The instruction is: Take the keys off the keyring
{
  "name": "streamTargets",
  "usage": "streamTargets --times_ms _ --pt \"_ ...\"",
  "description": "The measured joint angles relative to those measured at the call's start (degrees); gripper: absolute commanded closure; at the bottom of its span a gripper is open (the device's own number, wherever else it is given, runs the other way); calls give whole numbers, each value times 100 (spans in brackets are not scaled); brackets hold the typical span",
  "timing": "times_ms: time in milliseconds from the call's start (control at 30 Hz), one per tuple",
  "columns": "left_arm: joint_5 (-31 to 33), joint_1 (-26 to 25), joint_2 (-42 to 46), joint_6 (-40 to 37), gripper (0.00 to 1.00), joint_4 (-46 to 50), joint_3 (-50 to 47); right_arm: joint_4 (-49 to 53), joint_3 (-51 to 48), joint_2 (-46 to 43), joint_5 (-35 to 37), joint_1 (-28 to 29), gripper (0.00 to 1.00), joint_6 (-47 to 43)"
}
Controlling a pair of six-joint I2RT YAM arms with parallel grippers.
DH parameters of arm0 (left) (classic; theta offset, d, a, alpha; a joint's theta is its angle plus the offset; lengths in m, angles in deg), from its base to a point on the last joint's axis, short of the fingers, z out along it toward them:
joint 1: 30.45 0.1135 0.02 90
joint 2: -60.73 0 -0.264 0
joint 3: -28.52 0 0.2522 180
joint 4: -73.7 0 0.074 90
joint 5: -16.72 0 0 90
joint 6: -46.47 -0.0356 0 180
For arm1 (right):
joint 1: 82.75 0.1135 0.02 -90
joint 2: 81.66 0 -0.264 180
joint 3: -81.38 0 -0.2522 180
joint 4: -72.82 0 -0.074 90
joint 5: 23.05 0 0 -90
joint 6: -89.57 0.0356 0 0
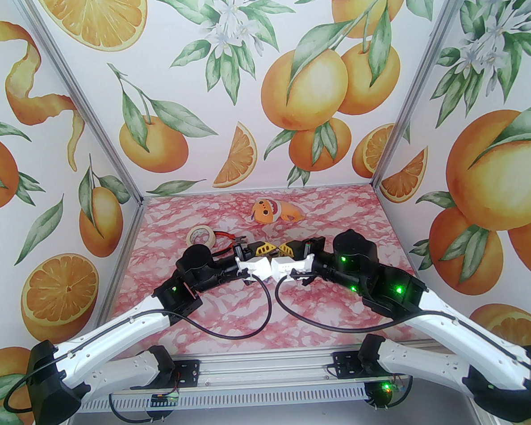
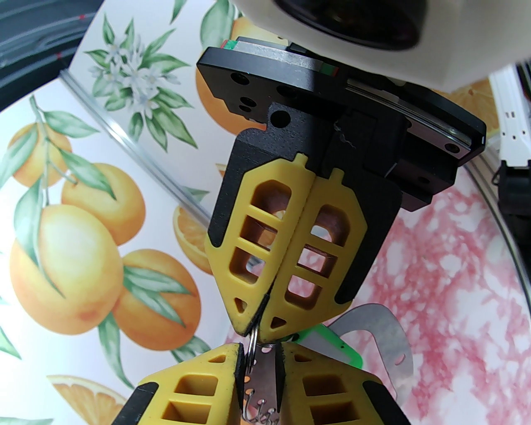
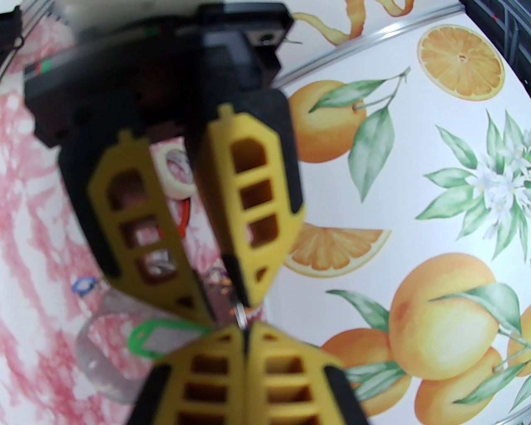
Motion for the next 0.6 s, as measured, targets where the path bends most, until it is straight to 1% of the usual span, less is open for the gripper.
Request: streamTargets --times_ms 33,267,433,467,500,533,600 --pt "0 -2 -2 -13 84 -15 0 -4 -7 -7 -4 0 100 2" --pt "0 -4 -37 -55 89 -98 0 -4 -7 -15 -7 0 100 20" --pt "-20 -9 -55 -201 96 -144 0 0 -7 -55 -4 -9 100 52" --pt "-20 -13 -55 -238 98 -164 0 -2 -7 -63 -7 -11 99 74" --pt "-17 -15 -57 -306 100 -186 0 0 -7 -79 -22 -26 90 116" --pt "-33 -15 -68 -352 100 -225 0 4 -7 -90 -63 -46 86 164" --pt "-81 -33 -87 -415 100 -260 0 55 7 -125 -162 -125 85 289"
